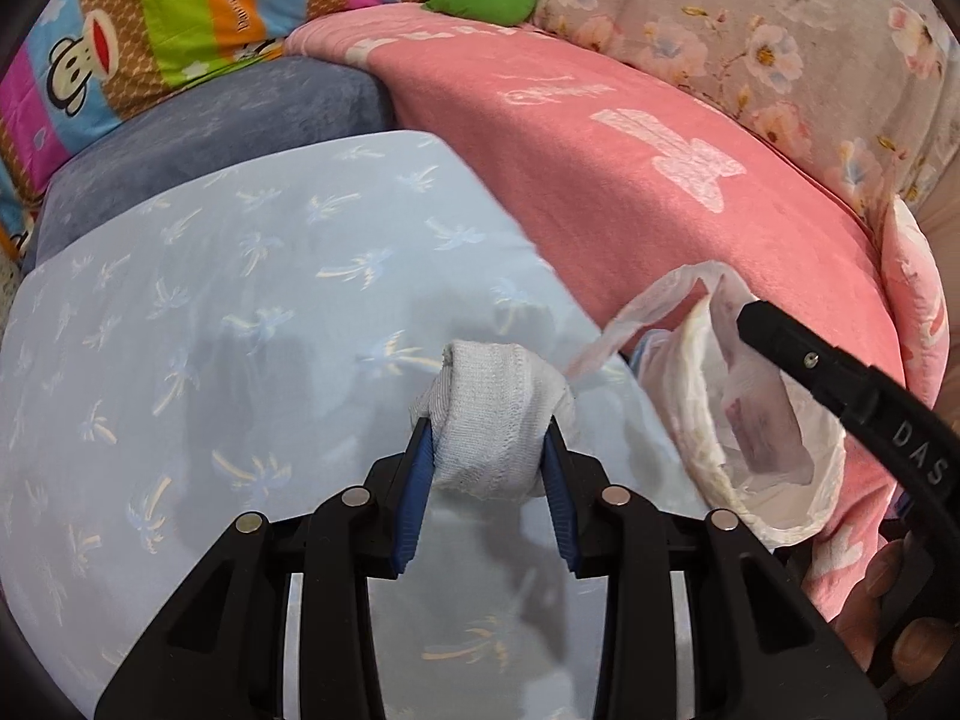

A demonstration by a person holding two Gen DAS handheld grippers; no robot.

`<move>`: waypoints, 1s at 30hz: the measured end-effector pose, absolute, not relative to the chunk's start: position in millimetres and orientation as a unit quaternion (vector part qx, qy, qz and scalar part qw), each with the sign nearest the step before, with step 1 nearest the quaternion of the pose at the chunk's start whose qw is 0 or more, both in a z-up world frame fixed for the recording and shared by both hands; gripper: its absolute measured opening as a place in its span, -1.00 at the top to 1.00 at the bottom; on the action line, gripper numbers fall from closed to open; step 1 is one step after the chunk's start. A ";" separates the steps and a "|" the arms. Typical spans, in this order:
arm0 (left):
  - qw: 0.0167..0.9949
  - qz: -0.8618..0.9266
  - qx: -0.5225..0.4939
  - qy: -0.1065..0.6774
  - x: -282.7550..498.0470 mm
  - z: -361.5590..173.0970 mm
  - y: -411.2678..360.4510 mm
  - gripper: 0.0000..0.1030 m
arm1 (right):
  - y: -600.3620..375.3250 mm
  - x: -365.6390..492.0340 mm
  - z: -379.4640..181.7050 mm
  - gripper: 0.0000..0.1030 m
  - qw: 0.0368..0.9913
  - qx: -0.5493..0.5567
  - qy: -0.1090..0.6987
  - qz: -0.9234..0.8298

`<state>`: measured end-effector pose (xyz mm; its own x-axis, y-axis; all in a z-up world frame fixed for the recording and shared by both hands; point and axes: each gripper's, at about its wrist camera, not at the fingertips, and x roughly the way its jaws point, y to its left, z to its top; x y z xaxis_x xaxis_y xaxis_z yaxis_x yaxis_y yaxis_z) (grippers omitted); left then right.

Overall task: Collect trash
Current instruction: 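Carry the sock and pink tag over the white bin with both tools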

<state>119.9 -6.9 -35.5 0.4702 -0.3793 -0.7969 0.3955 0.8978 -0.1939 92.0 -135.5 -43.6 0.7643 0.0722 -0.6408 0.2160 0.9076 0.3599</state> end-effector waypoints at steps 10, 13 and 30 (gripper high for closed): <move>0.853 -0.283 0.039 0.438 102.2 -11.9 -71.2 0.34 | -191.4 50.9 -7.5 0.95 0.920 0.241 0.298 -0.087; 0.847 -0.300 0.051 0.435 98.1 -10.0 -93.0 0.33 | -209.2 38.5 -3.9 0.95 0.918 0.248 0.290 -0.104; 0.822 -0.355 0.088 0.436 75.9 -13.5 -167.6 0.08 | -296.3 -7.1 -17.1 0.95 0.902 0.281 0.282 -0.167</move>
<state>75.9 -167.6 -13.5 0.3673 -0.5076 -0.7793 0.6613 0.7318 -0.1649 -7.1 -296.3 -17.1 0.7857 -0.1419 -0.6021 0.4591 0.7860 0.4139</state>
